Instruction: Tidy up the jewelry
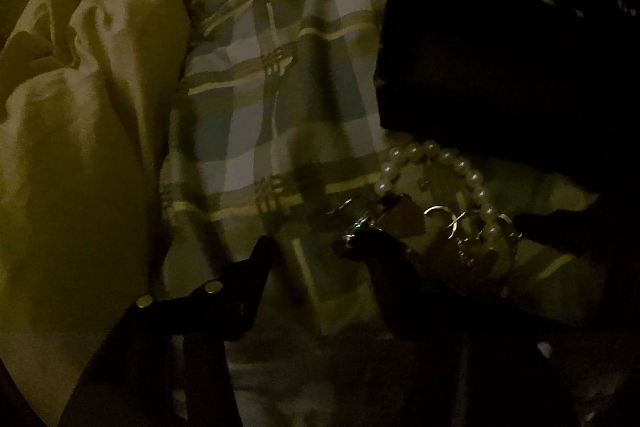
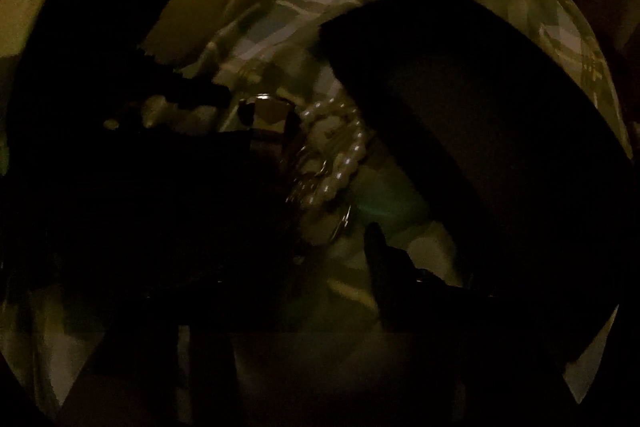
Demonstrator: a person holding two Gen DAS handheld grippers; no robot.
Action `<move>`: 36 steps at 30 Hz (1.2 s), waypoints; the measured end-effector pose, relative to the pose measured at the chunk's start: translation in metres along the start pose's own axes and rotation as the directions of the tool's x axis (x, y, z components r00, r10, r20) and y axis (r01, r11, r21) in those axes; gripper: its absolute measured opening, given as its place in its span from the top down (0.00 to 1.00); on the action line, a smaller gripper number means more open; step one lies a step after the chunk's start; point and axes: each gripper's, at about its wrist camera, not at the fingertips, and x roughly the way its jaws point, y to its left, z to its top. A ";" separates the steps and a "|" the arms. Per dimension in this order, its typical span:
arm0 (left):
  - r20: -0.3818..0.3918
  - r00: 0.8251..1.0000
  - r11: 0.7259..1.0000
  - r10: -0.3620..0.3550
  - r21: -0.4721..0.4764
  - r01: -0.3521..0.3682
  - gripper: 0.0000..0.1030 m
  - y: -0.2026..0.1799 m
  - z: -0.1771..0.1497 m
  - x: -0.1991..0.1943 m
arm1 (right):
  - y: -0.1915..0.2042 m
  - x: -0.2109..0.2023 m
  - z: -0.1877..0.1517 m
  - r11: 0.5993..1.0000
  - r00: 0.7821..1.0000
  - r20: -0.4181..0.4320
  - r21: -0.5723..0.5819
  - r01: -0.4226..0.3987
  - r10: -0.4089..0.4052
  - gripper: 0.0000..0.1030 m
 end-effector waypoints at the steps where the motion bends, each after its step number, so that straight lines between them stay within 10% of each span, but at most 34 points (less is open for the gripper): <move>1: 0.001 1.000 1.000 -0.005 -0.002 0.005 0.60 -0.001 0.001 0.001 | -0.001 0.001 0.001 1.000 1.000 0.000 0.006 0.009 -0.009 0.63; 20: 0.123 0.974 0.937 -0.191 -0.273 0.218 0.92 0.031 -0.014 -0.021 | -0.018 -0.034 -0.021 0.994 0.994 0.088 0.076 -0.076 0.070 0.94; 36: 0.172 0.979 0.957 -0.109 -0.248 0.150 1.00 0.030 -0.014 -0.039 | -0.026 -0.078 -0.011 0.989 0.966 0.243 0.096 -0.112 0.086 0.95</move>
